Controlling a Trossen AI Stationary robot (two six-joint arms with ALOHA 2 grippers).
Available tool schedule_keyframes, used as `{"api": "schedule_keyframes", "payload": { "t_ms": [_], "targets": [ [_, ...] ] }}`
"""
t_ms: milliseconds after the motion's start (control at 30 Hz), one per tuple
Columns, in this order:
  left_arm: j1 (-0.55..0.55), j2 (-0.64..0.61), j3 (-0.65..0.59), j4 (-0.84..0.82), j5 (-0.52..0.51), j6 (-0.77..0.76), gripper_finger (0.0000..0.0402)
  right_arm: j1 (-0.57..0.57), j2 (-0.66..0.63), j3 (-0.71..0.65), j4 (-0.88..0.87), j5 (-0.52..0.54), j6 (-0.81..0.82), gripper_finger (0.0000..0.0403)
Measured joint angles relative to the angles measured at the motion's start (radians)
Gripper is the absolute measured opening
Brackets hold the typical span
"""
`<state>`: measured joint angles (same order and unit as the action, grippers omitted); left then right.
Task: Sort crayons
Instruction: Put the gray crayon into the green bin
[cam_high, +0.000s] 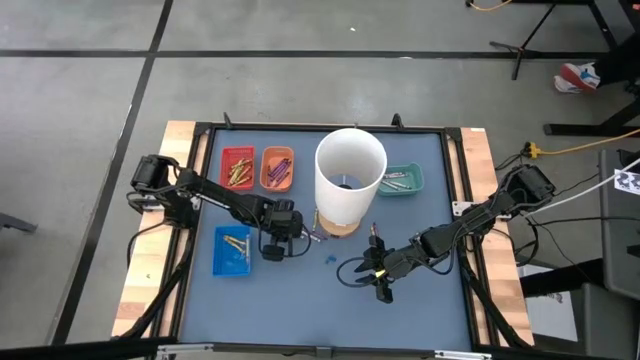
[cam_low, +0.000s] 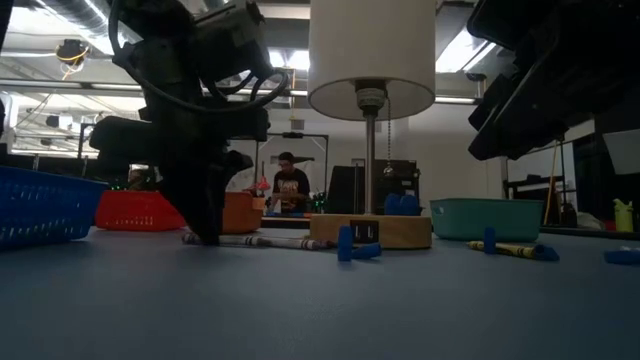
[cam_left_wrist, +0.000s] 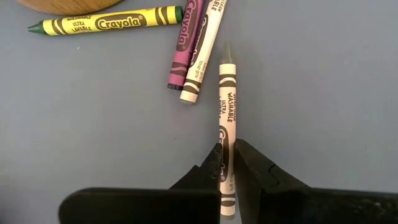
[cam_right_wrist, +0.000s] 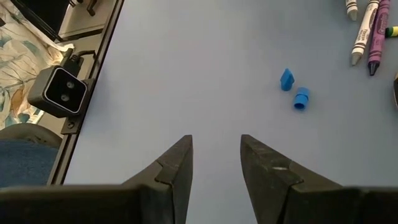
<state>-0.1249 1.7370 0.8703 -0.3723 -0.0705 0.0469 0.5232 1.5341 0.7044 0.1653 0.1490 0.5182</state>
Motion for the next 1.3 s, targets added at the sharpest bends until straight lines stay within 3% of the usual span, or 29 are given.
{"api": "schedule_keyframes", "payload": {
  "t_ms": [267, 467, 1033, 1300],
  "targets": [
    [-0.055, -0.021, -0.002, 0.010, -0.027, -0.111, 0.0007, 0.023, -0.006, 0.046, 0.018, -0.133, -0.001, 0.0131],
    [-0.107, -0.043, -0.005, 0.099, 0.016, -0.124, 0.0006, 0.088, -0.006, 0.125, 0.015, -0.191, -0.057, 0.0131],
    [-0.253, -0.047, -0.003, 0.580, -0.017, -0.124, 0.0007, 0.124, -0.007, 0.186, 0.016, 0.214, -0.239, 0.0131],
    [-0.266, -0.048, -0.002, 0.714, -0.020, -0.123, 0.0010, 0.124, -0.007, 0.186, 0.016, 0.251, -0.240, 0.0131]
  ]
}}
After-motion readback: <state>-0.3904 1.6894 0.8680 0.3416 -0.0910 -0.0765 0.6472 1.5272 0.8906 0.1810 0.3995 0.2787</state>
